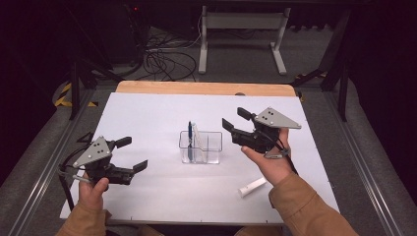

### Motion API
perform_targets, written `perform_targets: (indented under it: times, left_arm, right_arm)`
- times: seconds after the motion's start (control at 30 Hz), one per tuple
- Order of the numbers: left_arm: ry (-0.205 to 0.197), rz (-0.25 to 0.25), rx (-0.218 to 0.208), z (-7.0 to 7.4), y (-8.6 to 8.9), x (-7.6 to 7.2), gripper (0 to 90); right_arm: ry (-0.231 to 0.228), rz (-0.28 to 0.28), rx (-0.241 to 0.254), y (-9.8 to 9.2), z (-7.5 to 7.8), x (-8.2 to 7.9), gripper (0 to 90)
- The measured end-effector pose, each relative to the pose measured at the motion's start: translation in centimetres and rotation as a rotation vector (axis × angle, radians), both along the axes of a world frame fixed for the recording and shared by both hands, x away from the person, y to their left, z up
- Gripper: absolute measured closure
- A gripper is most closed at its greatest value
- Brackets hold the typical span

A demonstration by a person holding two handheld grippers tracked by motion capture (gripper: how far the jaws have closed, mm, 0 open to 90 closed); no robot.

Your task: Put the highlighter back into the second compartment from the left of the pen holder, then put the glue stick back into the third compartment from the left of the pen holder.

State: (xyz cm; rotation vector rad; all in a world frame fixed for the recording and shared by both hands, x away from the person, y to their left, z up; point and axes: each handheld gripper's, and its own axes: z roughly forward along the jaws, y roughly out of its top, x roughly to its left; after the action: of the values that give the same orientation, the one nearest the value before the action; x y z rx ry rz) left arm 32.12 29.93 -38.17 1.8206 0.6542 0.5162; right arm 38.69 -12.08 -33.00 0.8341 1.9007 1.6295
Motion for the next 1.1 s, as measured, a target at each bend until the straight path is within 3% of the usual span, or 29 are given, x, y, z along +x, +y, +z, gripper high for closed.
perform_targets:
  times: [0.27,0.53,0.8,1.1]
  left_arm:
    - [0.005,-0.002,-0.004,-0.1,0.0,0.1,6.7]
    - [0.004,0.002,-0.006,-0.1,-0.1,0.0,6.7]
    - [0.007,0.003,-0.004,-0.1,0.0,-0.1,6.8]
    - [0.005,0.003,-0.002,-0.1,0.0,-0.1,6.8]
  right_arm:
    - [-0.032,0.032,-0.032,-0.6,0.1,-0.2,30.8]
    - [0.003,0.065,-0.048,-1.4,-0.1,-0.2,26.7]
    - [0.015,0.116,-0.054,-2.2,-0.1,-0.5,26.3]
    - [-0.011,0.153,-0.046,-2.8,0.2,-0.6,31.1]
